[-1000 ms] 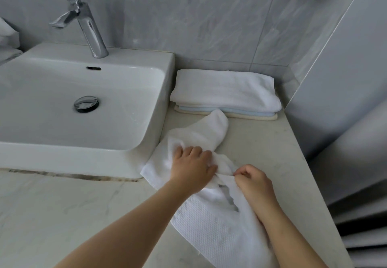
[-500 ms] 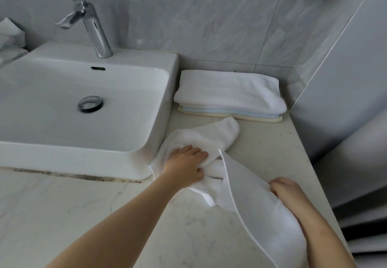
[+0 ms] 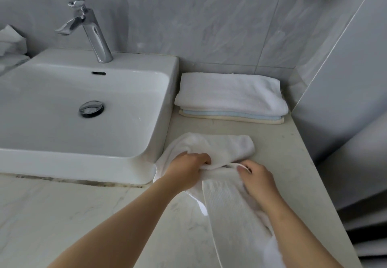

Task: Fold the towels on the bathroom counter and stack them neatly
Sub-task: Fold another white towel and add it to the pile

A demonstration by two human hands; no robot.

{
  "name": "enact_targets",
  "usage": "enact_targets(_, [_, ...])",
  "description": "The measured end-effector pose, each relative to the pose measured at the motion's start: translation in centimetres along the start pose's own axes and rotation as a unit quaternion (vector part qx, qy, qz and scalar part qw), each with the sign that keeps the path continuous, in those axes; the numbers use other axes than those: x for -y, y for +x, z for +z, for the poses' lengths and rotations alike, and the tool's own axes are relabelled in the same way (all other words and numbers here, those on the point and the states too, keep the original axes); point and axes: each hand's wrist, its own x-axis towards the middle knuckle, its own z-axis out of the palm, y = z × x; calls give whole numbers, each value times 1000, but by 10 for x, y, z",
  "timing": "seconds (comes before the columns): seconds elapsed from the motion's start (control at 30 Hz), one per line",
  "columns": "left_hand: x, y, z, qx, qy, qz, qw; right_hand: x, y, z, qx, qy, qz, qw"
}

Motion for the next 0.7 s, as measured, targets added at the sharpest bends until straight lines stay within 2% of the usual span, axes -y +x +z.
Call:
enact_targets(0.13, [-1,-1,-5,-49,-38,-12,998,-11,2,-11,-117,67,63,989])
enact_targets(0.2, [-1,3,-6,-68,20,1,997,-19,3,-19,-176,112,101,973])
enact_targets(0.3, [-4,8,-5,-101,54,4,993,-26,-1,-24,-261,191,158,933])
enact_targets(0.4, [-13,4,-4,-229,-38,-35,972,-26,-7,-27,-329,272,206,881])
enact_targets(0.43, [-15,3,-4,-263,-71,-70,960,-26,-8,-27,-326,261,212,883])
enact_targets(0.5, [-15,2,-3,-259,-102,-117,953,-31,-8,-27,-294,94,187,933])
enact_targets(0.57, [-13,3,5,-174,-71,-116,975,-36,-5,-20,-256,-95,96,957])
enact_targets(0.63, [-15,3,12,-83,-40,-109,990,-34,-2,-12,-226,-163,-33,960])
enact_targets(0.7, [-17,3,16,-25,-12,-108,994,-28,-3,-7,-151,-212,-85,962])
